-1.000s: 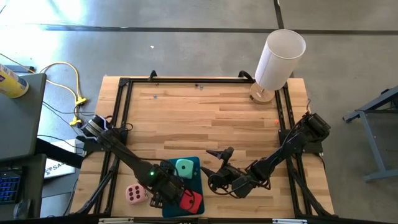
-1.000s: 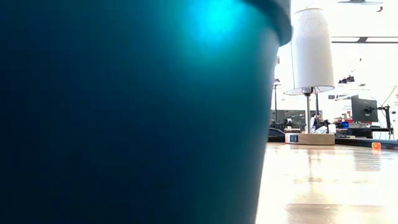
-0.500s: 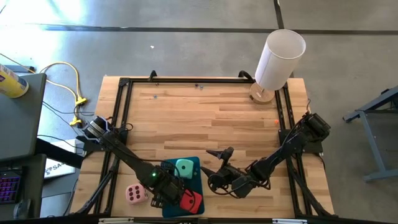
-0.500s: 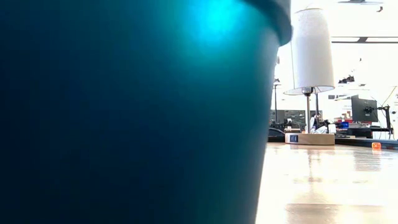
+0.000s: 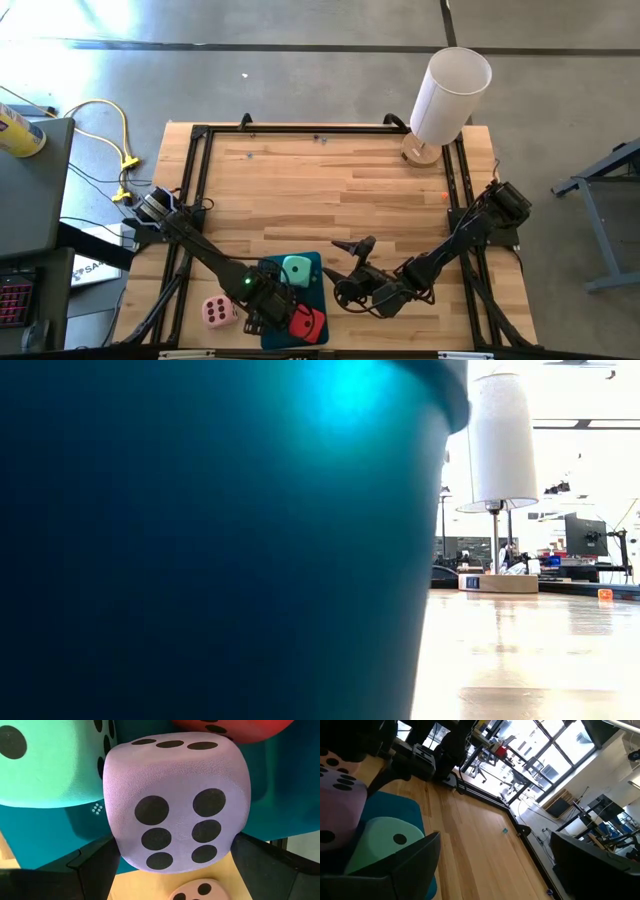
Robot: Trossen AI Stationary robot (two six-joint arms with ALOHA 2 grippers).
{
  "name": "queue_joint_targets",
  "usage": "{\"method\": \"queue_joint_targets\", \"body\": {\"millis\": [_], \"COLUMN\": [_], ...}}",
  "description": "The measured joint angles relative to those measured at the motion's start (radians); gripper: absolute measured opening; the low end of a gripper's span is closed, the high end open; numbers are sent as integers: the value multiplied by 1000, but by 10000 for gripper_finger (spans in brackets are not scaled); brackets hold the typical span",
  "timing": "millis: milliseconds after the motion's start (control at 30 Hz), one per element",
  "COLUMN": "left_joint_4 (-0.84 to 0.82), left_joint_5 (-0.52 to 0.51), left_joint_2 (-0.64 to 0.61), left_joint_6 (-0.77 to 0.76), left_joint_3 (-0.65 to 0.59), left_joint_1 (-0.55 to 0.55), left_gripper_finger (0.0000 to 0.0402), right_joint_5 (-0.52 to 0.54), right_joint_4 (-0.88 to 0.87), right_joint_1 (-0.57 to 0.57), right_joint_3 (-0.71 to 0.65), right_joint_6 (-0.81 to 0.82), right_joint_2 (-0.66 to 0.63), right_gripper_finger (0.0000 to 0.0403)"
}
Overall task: Pick & Place Dice
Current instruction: Put the big violet die into the blue bin
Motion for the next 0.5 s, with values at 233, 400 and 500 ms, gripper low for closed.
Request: {"method": "queue_joint_targets", "body": {"millis": [233, 400, 500], "left_joint_4": [12, 12, 12], "left_joint_5": [27, 22, 14], "left_joint_2": [0, 0, 0], "left_joint_6": [0, 0, 0], "left_joint_3": [0, 0, 0], "left_joint_1": [0, 0, 0], "left_gripper_finger": [345, 386, 395], "right_joint_5": [0, 0, 0], "right_joint_4": [0, 0, 0], "right_joint_1": [0, 0, 0], "right_joint_3": [0, 0, 0], "right_joint_6": [-1, -3, -3], "right_joint_2": [0, 0, 0], "right_gripper_finger": [366, 366, 366]}}
